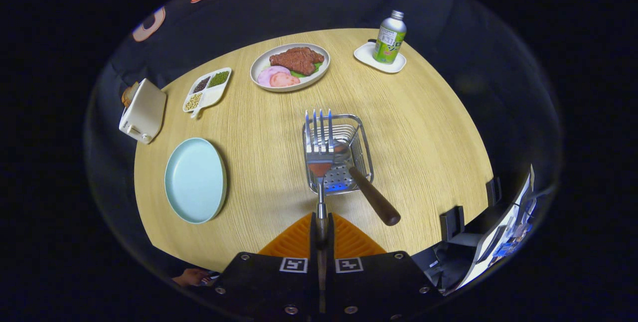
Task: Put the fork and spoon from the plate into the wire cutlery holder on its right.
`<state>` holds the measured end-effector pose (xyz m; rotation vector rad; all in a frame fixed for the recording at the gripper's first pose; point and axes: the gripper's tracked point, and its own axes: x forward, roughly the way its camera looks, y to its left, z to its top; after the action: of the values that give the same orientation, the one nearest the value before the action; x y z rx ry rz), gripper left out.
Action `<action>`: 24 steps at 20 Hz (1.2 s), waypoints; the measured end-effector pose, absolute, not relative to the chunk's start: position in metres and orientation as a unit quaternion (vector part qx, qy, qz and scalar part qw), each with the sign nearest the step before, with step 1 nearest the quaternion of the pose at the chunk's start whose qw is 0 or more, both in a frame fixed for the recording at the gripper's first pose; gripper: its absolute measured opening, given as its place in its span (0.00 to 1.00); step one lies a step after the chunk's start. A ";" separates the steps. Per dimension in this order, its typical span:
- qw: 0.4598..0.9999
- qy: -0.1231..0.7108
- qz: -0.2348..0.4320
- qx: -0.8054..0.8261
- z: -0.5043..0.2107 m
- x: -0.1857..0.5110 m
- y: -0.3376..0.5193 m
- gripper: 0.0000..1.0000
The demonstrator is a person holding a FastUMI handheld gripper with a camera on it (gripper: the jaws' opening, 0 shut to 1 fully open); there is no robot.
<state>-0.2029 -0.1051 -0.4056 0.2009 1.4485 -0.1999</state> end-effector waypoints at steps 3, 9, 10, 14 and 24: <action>0.745 0.660 -0.080 0.060 -0.407 -0.203 -0.115 0.08; 0.781 0.615 -0.064 0.086 -0.385 -0.170 -0.118 0.13; 0.792 0.601 -0.061 0.090 -0.377 -0.162 -0.119 0.15; 0.845 0.520 -0.048 0.112 -0.332 -0.119 -0.122 0.31; 0.978 0.187 -0.030 0.090 -0.138 -0.025 -0.127 0.72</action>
<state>-0.0249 -0.1272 -0.1379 0.1816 0.3776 -0.0610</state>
